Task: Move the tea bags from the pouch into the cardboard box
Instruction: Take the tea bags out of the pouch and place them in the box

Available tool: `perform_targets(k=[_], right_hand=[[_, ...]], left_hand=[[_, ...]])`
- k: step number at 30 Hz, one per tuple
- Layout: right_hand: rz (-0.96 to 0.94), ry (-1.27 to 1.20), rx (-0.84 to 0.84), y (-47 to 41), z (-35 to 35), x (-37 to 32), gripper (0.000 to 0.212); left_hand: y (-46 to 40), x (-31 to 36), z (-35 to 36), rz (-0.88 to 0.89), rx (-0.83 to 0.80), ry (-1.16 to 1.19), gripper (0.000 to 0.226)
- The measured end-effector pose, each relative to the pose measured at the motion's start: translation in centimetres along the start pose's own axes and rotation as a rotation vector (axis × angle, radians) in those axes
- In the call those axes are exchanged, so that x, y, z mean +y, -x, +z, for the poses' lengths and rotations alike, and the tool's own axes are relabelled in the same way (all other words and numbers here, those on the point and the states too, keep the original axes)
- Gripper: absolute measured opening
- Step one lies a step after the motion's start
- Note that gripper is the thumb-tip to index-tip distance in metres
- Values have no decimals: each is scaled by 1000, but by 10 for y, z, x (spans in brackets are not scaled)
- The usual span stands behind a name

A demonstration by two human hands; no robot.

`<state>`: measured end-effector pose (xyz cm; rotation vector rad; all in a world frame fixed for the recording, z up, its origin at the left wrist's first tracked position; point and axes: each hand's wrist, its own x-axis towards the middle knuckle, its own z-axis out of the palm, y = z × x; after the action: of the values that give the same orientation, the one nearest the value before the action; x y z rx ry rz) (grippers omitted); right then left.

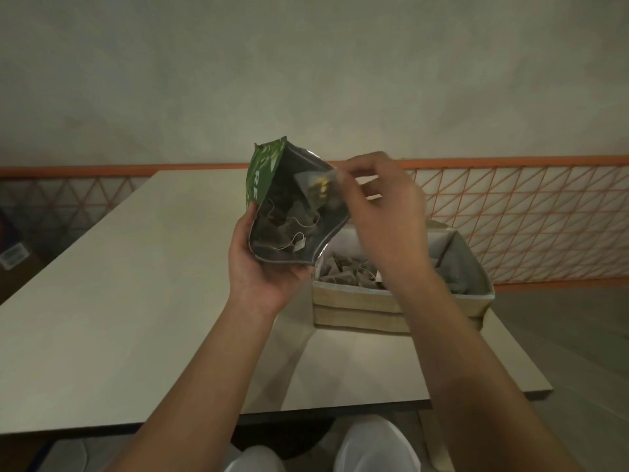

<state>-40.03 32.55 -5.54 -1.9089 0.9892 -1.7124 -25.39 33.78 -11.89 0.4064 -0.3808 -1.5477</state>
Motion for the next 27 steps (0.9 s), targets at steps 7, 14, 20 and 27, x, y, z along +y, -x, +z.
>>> perform_targets(k=[7, 14, 20, 27], right_hand=[[195, 5, 156, 10, -45, 31, 5], [357, 313, -170, 31, -45, 67, 6], [131, 178, -34, 37, -23, 40, 11], [-335, 725, -172, 25, 22, 20, 15]], left_hand=[[-1, -2, -3, -2, -16, 55, 61], [4, -6, 2, -23, -31, 71, 56], [5, -5, 3, -16, -22, 56, 57], [8, -5, 3, 1, 58, 2, 53]])
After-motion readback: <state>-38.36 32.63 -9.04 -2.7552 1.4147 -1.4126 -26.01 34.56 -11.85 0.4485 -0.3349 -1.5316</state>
